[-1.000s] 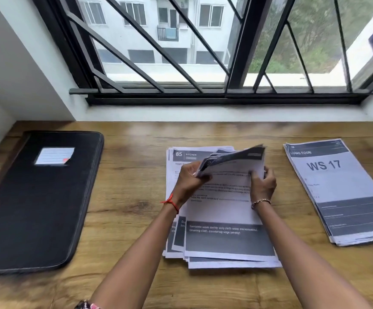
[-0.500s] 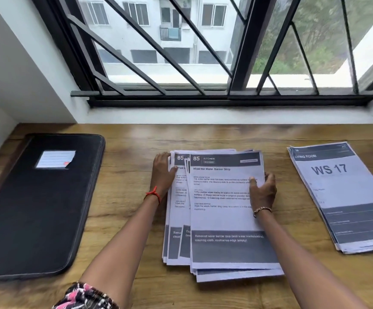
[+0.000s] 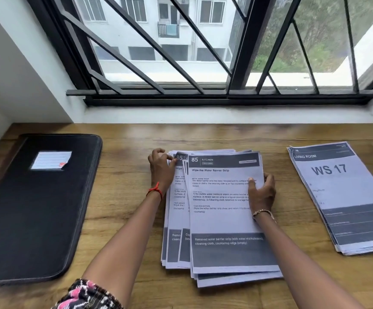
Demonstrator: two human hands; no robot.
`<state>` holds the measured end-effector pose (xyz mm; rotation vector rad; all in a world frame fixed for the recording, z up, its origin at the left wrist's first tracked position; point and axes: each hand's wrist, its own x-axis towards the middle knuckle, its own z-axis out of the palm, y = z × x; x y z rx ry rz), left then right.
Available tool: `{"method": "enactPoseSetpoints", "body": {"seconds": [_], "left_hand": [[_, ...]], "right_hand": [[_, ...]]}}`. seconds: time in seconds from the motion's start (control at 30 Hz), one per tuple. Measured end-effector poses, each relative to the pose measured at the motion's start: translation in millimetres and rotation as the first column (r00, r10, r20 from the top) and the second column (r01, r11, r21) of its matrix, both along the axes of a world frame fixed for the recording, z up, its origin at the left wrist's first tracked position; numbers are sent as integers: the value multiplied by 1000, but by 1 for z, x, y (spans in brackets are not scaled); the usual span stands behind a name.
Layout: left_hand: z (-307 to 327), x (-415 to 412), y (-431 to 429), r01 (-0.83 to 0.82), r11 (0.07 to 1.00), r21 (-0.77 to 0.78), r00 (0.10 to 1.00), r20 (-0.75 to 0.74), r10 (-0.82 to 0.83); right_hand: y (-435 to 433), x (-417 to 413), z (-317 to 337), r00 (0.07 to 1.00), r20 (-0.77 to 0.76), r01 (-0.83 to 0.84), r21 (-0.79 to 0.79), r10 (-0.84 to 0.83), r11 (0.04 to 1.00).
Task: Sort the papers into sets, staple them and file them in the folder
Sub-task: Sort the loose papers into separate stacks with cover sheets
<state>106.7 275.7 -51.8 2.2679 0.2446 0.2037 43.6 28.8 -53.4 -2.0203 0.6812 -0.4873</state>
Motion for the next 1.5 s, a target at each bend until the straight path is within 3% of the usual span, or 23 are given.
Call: {"method": "enactPoseSetpoints", "body": {"seconds": [0.07, 0.13, 0.27, 0.47, 0.6, 0.73, 0.9, 1.07, 1.17, 1.3, 1.43, 1.5], "left_hand": [[4, -5, -6, 22, 999, -49, 999, 43, -19], [8, -14, -12, 62, 974, -219, 996, 79, -45], [14, -36, -19, 162, 841, -517, 979, -23, -203], [24, -51, -40, 400, 812, -425, 915, 126, -384], [28, -59, -69, 489, 864, -119, 832, 360, -421], [28, -64, -73, 482, 854, -195, 833, 404, -378], [31, -64, -63, 470, 802, -369, 870, 346, -351], [26, -57, -50, 284, 892, -353, 958, 135, -252], [25, -49, -36, 271, 916, -295, 961, 27, -275], [13, -29, -13, 174, 963, -204, 982, -39, -185], [-1, -18, 2, 249, 964, 92, 967, -88, -241], [-8, -19, 4, 261, 951, 166, 963, -119, -243]], "right_hand": [[0, 0, 0, 1000, 4, 1, 8, -1, 1000], [0, 1, 2, 1000, 6, 12, 37, -13, 999], [4, 2, 6, 998, 18, 58, 128, -61, 990], [1, 7, 0, 996, 2, 87, 194, -89, 977], [-2, 10, 3, 995, 9, 97, 248, -102, 964], [-5, 9, 7, 993, 51, 90, 290, -109, 953], [-1, 14, 8, 995, 65, 55, 318, -79, 946], [5, 13, 6, 999, 27, 34, 290, -44, 956], [5, 11, 6, 998, 26, 48, 215, -55, 976], [7, 10, 6, 999, 14, 36, 174, -39, 984], [8, 8, 7, 999, 38, 24, 182, -32, 983], [8, 7, 6, 999, 42, 19, 196, -27, 980]]}}
